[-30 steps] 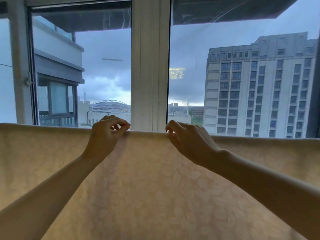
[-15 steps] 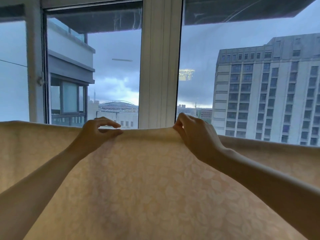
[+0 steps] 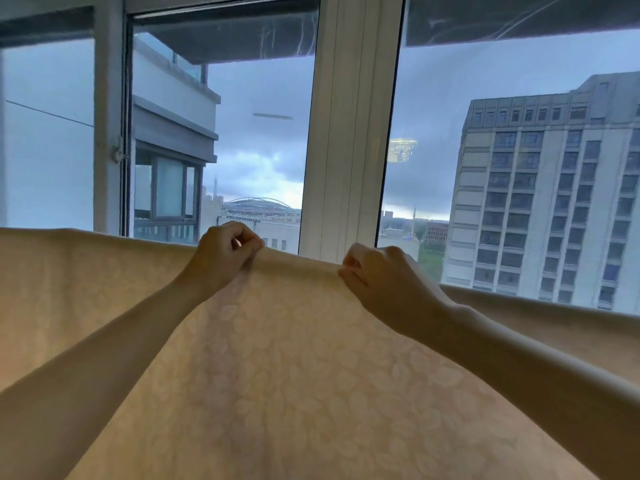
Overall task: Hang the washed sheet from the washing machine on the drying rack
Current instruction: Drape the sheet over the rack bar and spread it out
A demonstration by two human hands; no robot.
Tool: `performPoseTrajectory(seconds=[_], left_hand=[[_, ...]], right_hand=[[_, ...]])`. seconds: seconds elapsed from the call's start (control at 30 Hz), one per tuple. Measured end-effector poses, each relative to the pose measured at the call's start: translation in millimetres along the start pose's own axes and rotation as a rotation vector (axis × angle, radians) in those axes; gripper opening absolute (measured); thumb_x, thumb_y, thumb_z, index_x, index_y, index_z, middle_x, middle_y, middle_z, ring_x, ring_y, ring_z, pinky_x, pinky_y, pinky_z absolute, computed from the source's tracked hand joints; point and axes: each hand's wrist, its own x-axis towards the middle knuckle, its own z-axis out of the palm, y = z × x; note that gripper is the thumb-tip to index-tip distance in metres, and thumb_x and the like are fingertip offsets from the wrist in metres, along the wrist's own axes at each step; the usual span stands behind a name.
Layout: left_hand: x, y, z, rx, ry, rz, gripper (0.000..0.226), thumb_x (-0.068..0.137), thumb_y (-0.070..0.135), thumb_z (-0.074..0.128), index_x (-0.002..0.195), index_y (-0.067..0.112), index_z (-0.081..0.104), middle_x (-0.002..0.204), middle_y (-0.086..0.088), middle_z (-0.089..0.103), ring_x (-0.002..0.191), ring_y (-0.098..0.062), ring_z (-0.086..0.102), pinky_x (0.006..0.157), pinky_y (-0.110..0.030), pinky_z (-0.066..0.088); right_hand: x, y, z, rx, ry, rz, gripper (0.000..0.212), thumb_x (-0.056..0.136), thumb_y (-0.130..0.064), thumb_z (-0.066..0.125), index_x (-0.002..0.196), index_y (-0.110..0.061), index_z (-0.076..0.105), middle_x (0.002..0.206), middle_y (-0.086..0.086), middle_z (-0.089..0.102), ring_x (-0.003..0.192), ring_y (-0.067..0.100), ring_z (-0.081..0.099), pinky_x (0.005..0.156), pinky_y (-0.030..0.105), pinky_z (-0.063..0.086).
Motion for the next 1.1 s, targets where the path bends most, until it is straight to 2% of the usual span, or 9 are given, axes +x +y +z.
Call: performPoseTrajectory(seconds=[0.23, 0.4, 0.53, 0.67, 0.77, 0.97, 1.1], left_hand=[[0, -22, -19, -0.044, -0.097, 0.032, 0.006, 0.086, 0.019, 0.069, 0.08, 0.019, 0.071, 0.081, 0.007, 0.069, 0.075, -0.007, 0.061, 0.068, -0.017, 0.048], [2, -56, -48, -0.106, -0.254, 0.008, 0.012, 0.083, 0.03, 0.069, 0.089, 0.021, 0.075, 0.087, 0.006, 0.072, 0.085, -0.007, 0.066, 0.083, -0.022, 0.051], [9, -90, -79, -0.119, -0.334, 0.01, 0.025, 0.072, 0.043, 0.067, 0.092, 0.029, 0.074, 0.094, 0.02, 0.071, 0.091, -0.002, 0.067, 0.084, -0.016, 0.049], [19, -130, -109, -0.147, -0.311, 0.012, 0.017, 0.074, 0.024, 0.073, 0.091, 0.027, 0.074, 0.093, 0.023, 0.071, 0.089, 0.0, 0.067, 0.078, -0.006, 0.048], [24, -157, -127, -0.167, -0.249, 0.001, 0.018, 0.074, 0.007, 0.076, 0.087, 0.02, 0.076, 0.089, 0.016, 0.073, 0.085, -0.004, 0.069, 0.078, -0.007, 0.049], [31, -168, -131, -0.129, -0.211, 0.061, 0.017, 0.08, 0.01, 0.074, 0.079, 0.026, 0.073, 0.077, 0.011, 0.073, 0.078, 0.001, 0.066, 0.074, -0.006, 0.047], [29, -160, -121, -0.097, -0.209, 0.105, 0.02, 0.088, 0.01, 0.066, 0.079, 0.028, 0.066, 0.08, 0.011, 0.068, 0.079, 0.004, 0.061, 0.069, -0.007, 0.042]], right_hand=[[15, -26, 26, -0.046, 0.047, -0.048, 0.022, 0.099, -0.034, 0.048, 0.101, -0.017, 0.062, 0.087, -0.004, 0.066, 0.068, 0.008, 0.064, 0.067, 0.028, 0.058], [30, -52, 44, -0.105, 0.045, -0.041, 0.022, 0.099, -0.036, 0.048, 0.109, -0.02, 0.06, 0.096, -0.005, 0.067, 0.072, 0.007, 0.063, 0.068, 0.02, 0.052], [54, -83, 65, -0.124, 0.024, -0.026, 0.025, 0.098, -0.039, 0.048, 0.109, -0.019, 0.059, 0.1, -0.005, 0.066, 0.075, 0.007, 0.064, 0.07, 0.021, 0.054], [79, -112, 86, -0.13, 0.001, -0.01, 0.027, 0.098, -0.04, 0.047, 0.11, -0.019, 0.058, 0.102, -0.005, 0.065, 0.075, 0.008, 0.064, 0.07, 0.022, 0.054], [96, -127, 102, -0.142, -0.001, -0.014, 0.026, 0.098, -0.04, 0.047, 0.11, -0.021, 0.059, 0.099, -0.004, 0.066, 0.073, 0.008, 0.064, 0.071, 0.026, 0.056], [102, -146, 122, -0.099, 0.051, 0.026, 0.019, 0.098, -0.032, 0.05, 0.109, -0.02, 0.059, 0.1, -0.003, 0.065, 0.084, 0.009, 0.061, 0.08, 0.031, 0.055], [99, -146, 125, -0.122, 0.104, 0.032, 0.011, 0.098, -0.028, 0.052, 0.099, -0.02, 0.059, 0.087, -0.004, 0.064, 0.074, 0.01, 0.059, 0.074, 0.032, 0.055]])
